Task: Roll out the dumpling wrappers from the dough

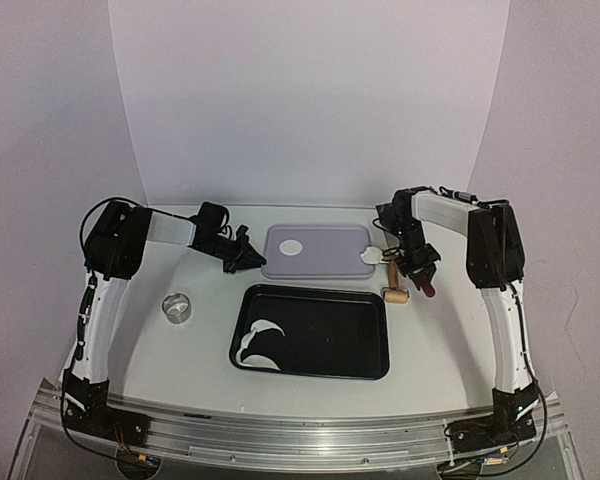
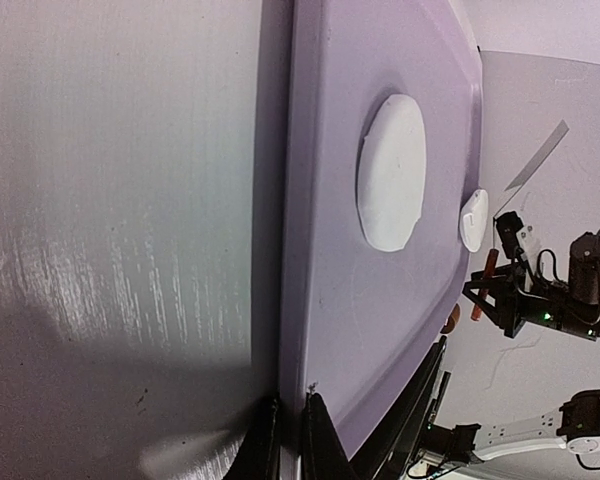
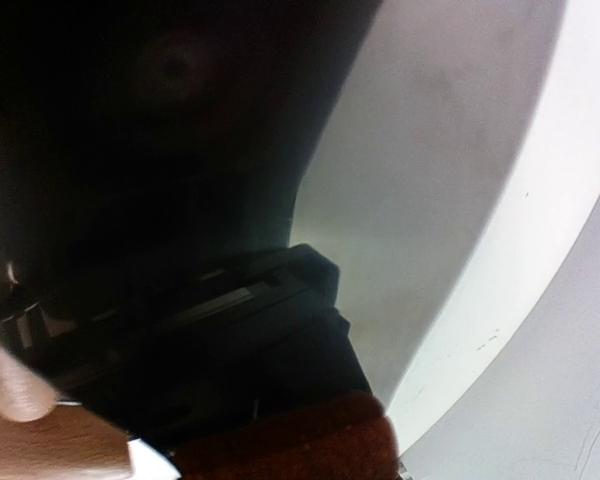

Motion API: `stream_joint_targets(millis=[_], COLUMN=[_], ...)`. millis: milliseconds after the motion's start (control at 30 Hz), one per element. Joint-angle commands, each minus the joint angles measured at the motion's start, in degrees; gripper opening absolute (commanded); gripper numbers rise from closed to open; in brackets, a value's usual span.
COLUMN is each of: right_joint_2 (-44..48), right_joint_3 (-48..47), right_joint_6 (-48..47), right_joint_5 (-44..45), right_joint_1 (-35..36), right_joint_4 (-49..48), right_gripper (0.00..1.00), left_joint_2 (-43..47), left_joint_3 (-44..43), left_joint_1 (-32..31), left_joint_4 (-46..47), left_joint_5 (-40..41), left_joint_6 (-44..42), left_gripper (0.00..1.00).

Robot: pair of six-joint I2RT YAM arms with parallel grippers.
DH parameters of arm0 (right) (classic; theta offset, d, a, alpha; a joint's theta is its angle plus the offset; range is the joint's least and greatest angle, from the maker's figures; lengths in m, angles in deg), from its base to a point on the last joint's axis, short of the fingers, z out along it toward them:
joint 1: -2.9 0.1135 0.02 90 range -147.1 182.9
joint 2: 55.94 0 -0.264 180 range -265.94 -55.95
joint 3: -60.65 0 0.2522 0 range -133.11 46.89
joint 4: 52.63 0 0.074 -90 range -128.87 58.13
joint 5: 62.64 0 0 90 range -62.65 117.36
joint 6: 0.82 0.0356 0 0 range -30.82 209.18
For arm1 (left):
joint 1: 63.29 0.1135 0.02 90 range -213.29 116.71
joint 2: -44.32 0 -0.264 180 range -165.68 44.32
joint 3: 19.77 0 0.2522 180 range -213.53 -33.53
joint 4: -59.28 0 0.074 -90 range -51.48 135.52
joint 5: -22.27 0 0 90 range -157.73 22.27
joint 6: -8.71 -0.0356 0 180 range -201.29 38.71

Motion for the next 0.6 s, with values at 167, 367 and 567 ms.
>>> stream_joint_targets(millis=[167,367,567], right_joint_2=[-2.4,-3.3,-4.4], right_joint_3=[-6.6,-5.0,-3.9], right_joint_6=[1.5,1.1,1.3], right_joint_5=[-1.3,-1.1,-1.9], right_joint_1=[0.8,0.7,0.6], right_joint_4=[23.3,23.5,23.2], right_gripper=[0.0,0.0,0.0], left_joint_2=[-0.3,-0.3,-0.5], left_joint_3=[0.1,0.0,0.2], left_joint_1=[-1.3,-1.3,-1.4], left_joint_4=[-5.6,-5.4,-5.4], left_joint_5=[1.4,1.4,1.4], left_joint_6=[1.5,1.6,1.6], left_gripper=[0.05,0.05,0.06])
